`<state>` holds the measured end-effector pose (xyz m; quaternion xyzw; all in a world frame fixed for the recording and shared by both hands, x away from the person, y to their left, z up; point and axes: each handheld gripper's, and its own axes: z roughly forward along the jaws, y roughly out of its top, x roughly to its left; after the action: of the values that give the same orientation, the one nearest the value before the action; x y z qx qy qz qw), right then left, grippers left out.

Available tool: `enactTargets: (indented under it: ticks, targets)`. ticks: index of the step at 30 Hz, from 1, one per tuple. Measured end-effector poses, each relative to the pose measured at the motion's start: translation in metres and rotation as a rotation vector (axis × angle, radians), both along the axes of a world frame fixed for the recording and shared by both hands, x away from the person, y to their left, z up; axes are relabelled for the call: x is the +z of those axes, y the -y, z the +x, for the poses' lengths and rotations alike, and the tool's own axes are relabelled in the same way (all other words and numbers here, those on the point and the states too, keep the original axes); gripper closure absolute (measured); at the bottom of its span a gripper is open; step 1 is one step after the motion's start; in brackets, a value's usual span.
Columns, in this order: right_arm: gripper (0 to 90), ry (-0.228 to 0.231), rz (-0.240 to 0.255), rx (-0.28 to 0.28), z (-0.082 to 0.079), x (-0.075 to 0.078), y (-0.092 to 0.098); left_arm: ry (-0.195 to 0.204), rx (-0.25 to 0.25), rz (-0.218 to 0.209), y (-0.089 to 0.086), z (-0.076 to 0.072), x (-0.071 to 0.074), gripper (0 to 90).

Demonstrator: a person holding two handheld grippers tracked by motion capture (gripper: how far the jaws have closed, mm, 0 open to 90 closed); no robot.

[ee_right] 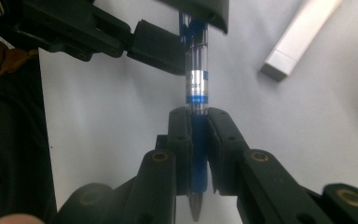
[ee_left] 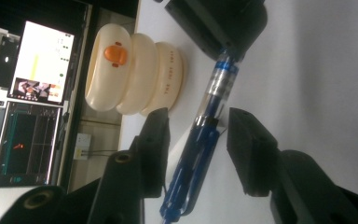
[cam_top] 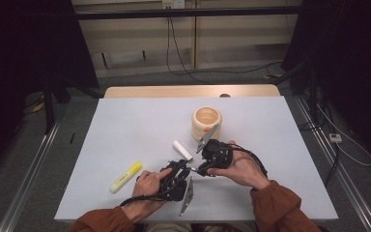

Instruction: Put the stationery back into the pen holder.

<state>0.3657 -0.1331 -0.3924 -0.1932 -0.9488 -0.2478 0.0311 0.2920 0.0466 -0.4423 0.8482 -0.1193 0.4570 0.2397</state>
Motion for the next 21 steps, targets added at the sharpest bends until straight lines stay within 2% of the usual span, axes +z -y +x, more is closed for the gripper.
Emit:
enactTargets:
  ticks: [4,10,12,13,17,21]
  targets:
    - [80.1,0.003,-0.001,-0.004,-0.0009,-0.0011,-0.0017,0.017,-0.035,0.034,0.0033,-0.0041,-0.0051,66.7]
    - [80.1,-0.009,-0.003,0.002,-0.0011,-0.0035,-0.0025,0.012,-0.039,0.034,0.0043,-0.0038,-0.0078,74.1]
    - [80.1,-0.012,-0.001,-0.003,-0.0017,-0.0039,-0.0033,0.03,-0.041,0.037,0.0043,-0.0042,-0.0083,75.3]
    - [80.1,-0.012,0.002,-0.002,-0.0015,-0.0037,-0.0029,0.036,-0.037,0.058,0.004,-0.0043,-0.0075,76.1]
    - [80.0,-0.006,0.019,-0.006,-0.0015,-0.0027,-0.0014,0.027,-0.024,0.057,0.0048,-0.0046,-0.008,78.5]
    - [79.7,0.002,0.031,0.004,-0.0021,-0.0026,-0.0005,-0.007,-0.005,0.042,0.0036,-0.0049,-0.0065,79.3]
